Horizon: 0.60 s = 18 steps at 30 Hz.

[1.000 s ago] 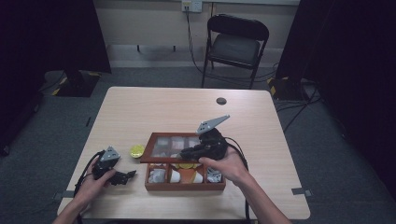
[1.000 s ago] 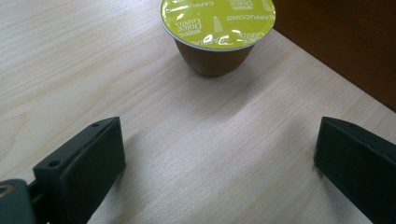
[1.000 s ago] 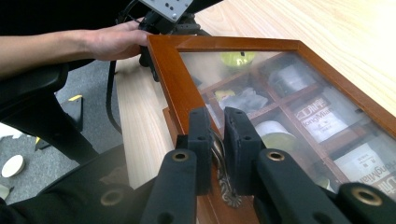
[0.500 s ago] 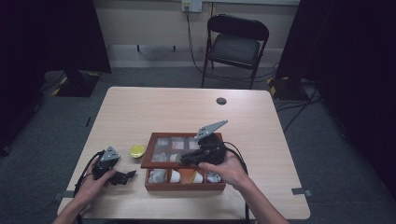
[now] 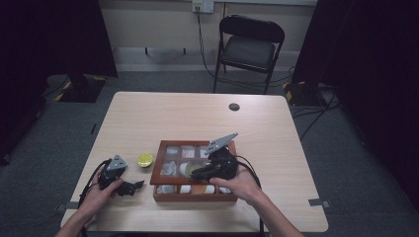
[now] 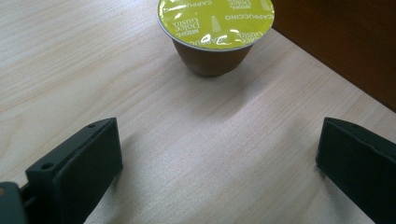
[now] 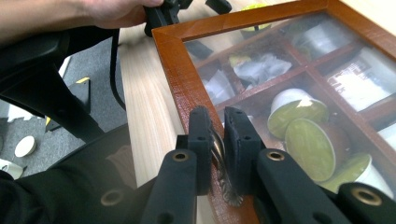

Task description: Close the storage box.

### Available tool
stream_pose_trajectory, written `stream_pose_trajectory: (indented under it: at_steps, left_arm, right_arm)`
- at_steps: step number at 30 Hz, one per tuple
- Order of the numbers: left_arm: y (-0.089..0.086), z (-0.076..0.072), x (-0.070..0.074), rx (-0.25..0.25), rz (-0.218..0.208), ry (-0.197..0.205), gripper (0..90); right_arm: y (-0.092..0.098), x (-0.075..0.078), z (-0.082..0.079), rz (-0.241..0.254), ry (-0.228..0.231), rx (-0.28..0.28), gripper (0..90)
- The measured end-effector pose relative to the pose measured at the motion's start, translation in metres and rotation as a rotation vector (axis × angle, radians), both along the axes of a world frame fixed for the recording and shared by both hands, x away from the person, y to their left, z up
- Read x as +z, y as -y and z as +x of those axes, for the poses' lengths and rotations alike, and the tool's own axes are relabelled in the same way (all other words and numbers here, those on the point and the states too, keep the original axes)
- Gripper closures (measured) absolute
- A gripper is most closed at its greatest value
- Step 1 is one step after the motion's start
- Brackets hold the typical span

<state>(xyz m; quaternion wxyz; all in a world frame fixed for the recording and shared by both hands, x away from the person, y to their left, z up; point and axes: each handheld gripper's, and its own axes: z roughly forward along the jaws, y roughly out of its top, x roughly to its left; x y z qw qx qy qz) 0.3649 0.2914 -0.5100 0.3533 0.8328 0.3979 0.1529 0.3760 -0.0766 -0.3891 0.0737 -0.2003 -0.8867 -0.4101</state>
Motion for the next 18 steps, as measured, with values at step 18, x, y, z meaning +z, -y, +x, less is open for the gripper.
stream_pose_trajectory:
  at_steps: [18]
  left_arm:
    - [0.0, 0.0, 0.0, 0.0, 0.0, 0.0, 0.0]
  right_arm:
    - [-0.004, -0.014, -0.006, -0.044, -0.003, 0.003, 81.5]
